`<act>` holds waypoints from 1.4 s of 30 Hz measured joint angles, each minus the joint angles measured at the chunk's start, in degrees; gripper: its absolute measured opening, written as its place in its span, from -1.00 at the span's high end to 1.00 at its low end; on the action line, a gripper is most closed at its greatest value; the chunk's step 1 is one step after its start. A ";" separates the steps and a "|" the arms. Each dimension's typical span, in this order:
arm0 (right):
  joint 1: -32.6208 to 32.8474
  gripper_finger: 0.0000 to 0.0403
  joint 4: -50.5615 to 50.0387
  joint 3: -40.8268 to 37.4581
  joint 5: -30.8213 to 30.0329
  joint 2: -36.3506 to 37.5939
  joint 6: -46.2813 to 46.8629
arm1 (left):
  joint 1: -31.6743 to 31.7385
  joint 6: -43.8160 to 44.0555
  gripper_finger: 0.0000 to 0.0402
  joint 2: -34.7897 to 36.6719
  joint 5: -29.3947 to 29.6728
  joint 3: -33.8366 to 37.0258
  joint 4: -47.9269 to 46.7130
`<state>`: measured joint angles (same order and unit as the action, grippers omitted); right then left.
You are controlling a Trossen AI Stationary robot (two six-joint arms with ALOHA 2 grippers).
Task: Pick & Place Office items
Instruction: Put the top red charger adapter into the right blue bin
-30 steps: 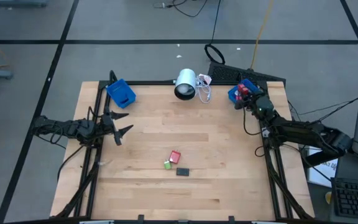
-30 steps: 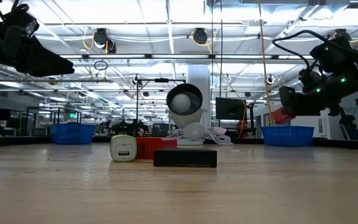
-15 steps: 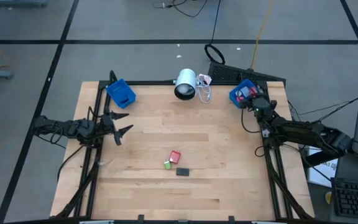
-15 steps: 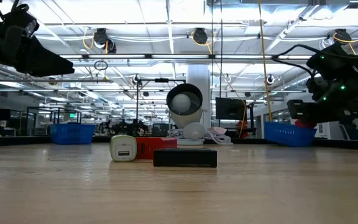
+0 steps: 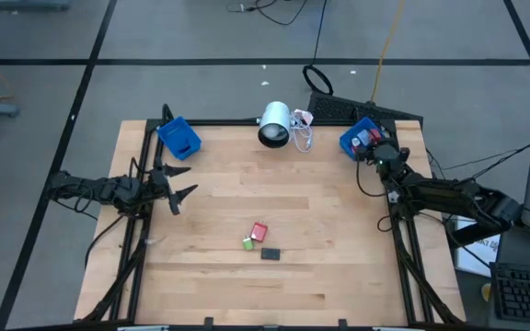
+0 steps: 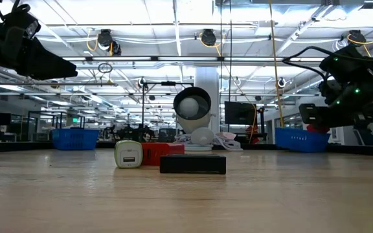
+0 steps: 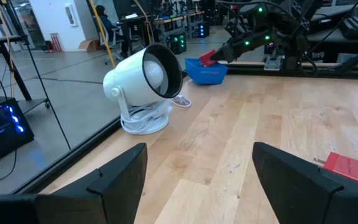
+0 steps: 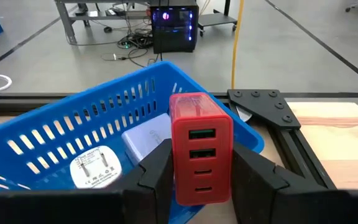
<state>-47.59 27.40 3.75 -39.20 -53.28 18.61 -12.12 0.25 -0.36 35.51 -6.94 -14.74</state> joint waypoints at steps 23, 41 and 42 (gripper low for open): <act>0.04 0.37 4.04 0.00 3.26 -0.04 -2.94 | 0.00 -0.01 -0.46 0.00 0.02 0.00 -0.02; 0.06 0.00 5.08 0.00 14.49 -0.04 -2.71 | -0.02 -0.02 -0.37 0.00 0.02 0.00 -0.01; 0.07 0.00 5.36 0.00 16.53 -0.06 -2.59 | -0.02 0.00 -0.38 0.00 0.02 0.00 -0.02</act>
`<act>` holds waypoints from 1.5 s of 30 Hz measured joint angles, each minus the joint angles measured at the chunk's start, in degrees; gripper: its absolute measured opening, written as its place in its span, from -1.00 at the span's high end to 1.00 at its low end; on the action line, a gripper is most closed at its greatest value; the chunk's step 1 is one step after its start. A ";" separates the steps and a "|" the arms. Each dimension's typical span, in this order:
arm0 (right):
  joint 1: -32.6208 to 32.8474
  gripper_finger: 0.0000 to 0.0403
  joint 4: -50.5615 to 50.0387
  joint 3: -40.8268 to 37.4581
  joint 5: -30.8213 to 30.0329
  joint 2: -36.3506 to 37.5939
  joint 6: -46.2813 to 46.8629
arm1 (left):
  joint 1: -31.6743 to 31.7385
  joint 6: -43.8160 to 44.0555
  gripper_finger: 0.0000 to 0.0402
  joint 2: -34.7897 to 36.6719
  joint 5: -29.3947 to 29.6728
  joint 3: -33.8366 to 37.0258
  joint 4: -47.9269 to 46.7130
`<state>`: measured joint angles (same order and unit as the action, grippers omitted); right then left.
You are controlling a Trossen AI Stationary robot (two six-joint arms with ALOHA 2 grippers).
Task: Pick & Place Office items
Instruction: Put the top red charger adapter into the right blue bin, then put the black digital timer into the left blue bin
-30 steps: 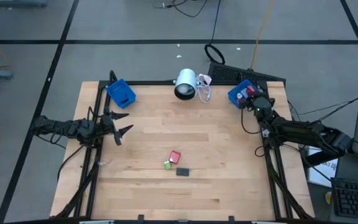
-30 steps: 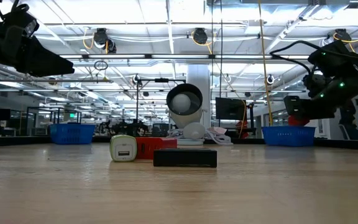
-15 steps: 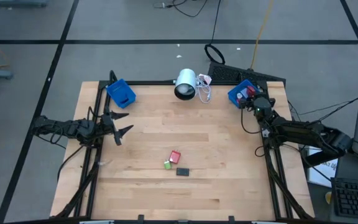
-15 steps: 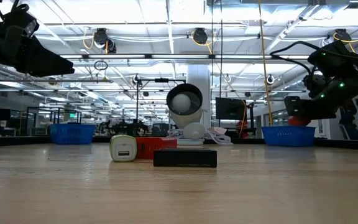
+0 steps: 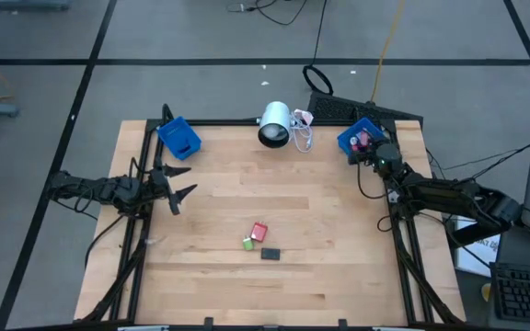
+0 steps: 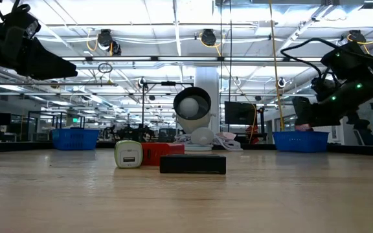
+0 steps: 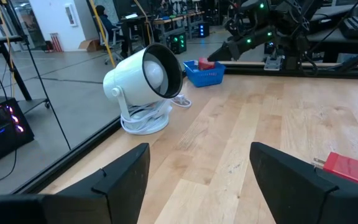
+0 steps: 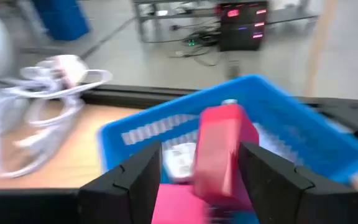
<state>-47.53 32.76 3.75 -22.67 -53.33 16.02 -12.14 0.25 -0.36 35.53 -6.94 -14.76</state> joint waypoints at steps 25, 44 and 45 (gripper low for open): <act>4.73 0.05 4.32 0.00 24.96 -0.01 5.83 | 0.00 -0.02 -0.36 0.00 0.00 0.00 0.00; 27.80 0.05 17.18 0.00 25.72 -0.09 4.30 | 0.02 0.00 -0.44 0.00 0.00 0.00 0.00; 29.05 0.05 17.46 0.00 25.70 -0.09 4.30 | 0.02 0.00 -0.43 0.00 0.00 0.00 0.01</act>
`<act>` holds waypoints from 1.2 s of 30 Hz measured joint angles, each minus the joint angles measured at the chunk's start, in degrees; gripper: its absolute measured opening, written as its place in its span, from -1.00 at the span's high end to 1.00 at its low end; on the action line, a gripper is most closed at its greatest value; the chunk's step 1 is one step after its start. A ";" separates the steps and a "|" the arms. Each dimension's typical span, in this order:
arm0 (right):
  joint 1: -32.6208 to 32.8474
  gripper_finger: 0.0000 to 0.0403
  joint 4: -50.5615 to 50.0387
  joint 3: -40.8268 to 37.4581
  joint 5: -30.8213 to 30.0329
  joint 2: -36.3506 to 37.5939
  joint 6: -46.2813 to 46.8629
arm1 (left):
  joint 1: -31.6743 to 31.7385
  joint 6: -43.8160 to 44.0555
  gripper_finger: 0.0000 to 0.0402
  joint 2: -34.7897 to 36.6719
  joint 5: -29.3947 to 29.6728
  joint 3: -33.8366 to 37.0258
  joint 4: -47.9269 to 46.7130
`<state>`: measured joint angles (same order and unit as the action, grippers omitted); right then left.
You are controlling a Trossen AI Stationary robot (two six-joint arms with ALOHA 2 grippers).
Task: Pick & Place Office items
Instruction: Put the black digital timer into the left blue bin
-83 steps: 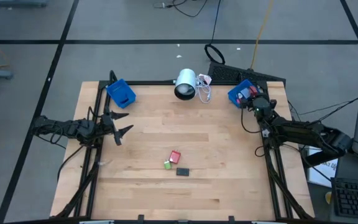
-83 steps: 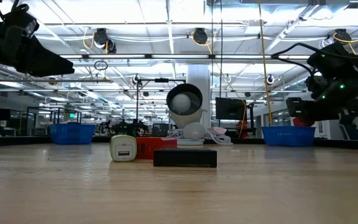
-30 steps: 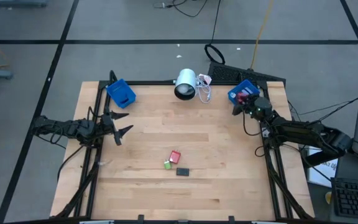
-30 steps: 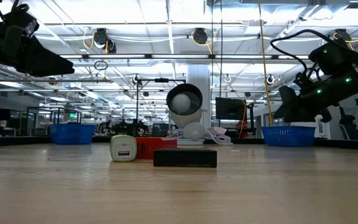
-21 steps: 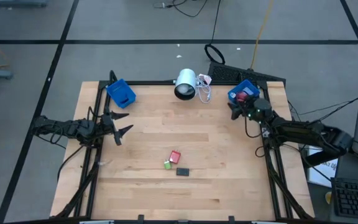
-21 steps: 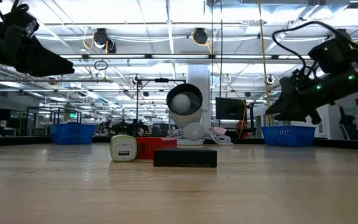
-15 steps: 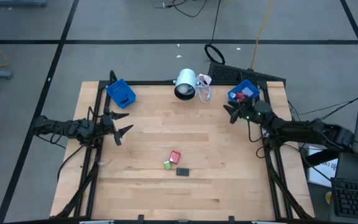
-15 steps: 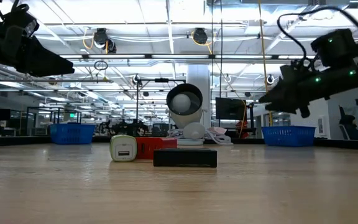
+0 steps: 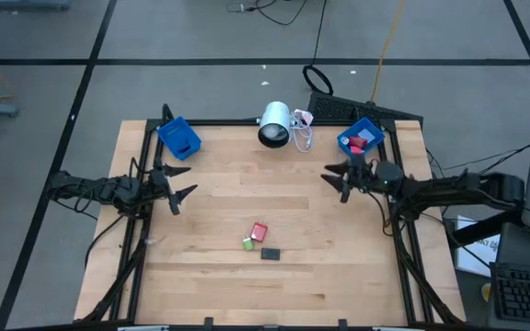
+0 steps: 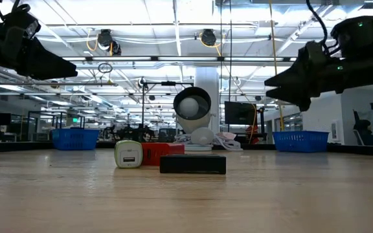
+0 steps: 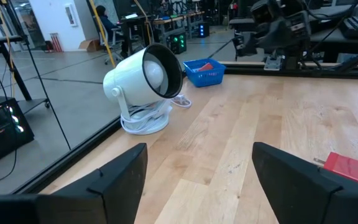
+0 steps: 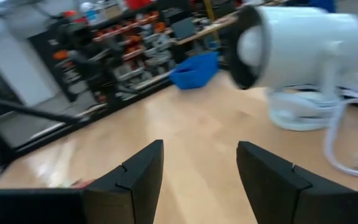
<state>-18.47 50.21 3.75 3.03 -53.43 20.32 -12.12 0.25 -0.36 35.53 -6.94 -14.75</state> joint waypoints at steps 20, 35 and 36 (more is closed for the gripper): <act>23.40 0.05 7.45 13.47 -6.25 -23.43 -7.62 | -0.01 0.00 -0.47 0.02 0.00 0.00 -0.03; 35.74 -0.19 -36.85 52.52 -13.73 -48.32 -19.26 | -0.01 0.00 -0.37 0.02 0.00 0.00 0.00; 35.94 -0.23 -40.17 54.33 -13.54 -49.08 -18.41 | 0.00 0.00 -0.36 0.02 0.00 0.00 -0.01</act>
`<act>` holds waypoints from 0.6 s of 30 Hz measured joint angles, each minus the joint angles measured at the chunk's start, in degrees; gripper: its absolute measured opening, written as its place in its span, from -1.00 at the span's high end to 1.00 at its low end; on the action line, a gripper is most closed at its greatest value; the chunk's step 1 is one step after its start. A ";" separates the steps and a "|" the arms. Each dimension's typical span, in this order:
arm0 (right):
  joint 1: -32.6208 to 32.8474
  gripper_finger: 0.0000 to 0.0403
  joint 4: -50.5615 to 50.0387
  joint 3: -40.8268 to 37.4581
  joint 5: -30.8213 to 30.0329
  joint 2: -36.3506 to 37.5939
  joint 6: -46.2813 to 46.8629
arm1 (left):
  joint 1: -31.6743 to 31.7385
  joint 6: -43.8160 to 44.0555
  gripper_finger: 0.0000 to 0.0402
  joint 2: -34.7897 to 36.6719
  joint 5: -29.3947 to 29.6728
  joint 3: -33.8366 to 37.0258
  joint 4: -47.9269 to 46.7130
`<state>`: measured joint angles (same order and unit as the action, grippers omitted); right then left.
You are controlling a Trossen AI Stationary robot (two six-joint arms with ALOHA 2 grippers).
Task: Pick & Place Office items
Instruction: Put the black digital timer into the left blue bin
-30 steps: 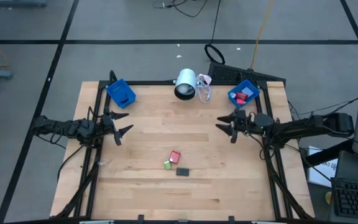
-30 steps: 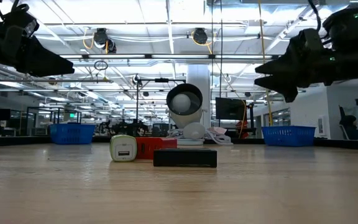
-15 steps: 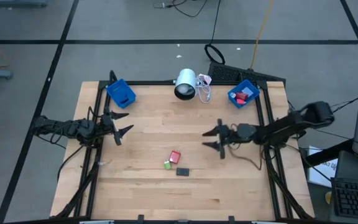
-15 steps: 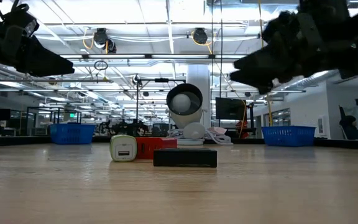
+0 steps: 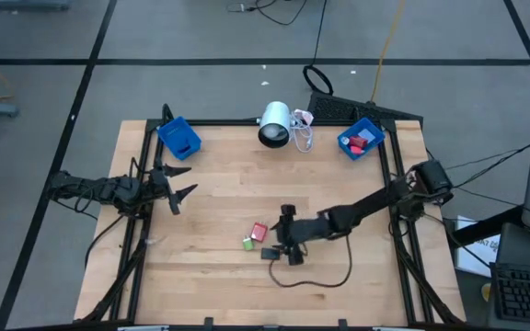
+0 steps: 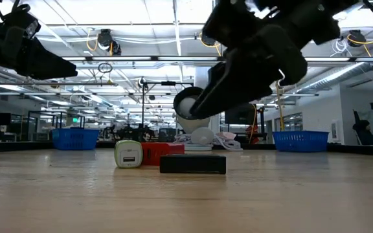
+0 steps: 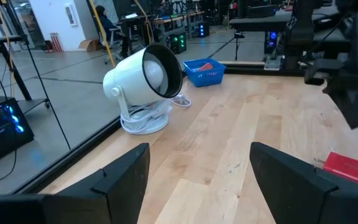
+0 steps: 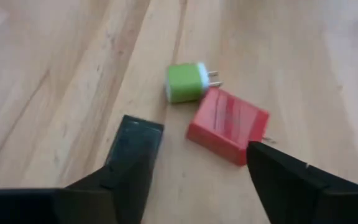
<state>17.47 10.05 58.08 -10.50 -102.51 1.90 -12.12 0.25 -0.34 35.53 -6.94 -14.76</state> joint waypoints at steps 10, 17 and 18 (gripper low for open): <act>1.82 -0.43 -4.68 3.78 3.95 -5.20 4.04 | -0.01 0.00 -0.44 0.00 0.00 0.00 0.00; 3.40 -0.38 -4.68 3.78 8.24 -6.97 5.98 | 0.00 -0.01 -0.47 -0.02 0.00 0.00 0.01; 3.75 -0.38 -4.73 3.78 8.89 -7.07 5.98 | -0.01 -0.02 -0.46 0.00 0.00 0.00 0.01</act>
<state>21.22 5.32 61.87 -1.61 -109.58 7.88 -12.13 0.23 -0.34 35.53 -6.94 -14.75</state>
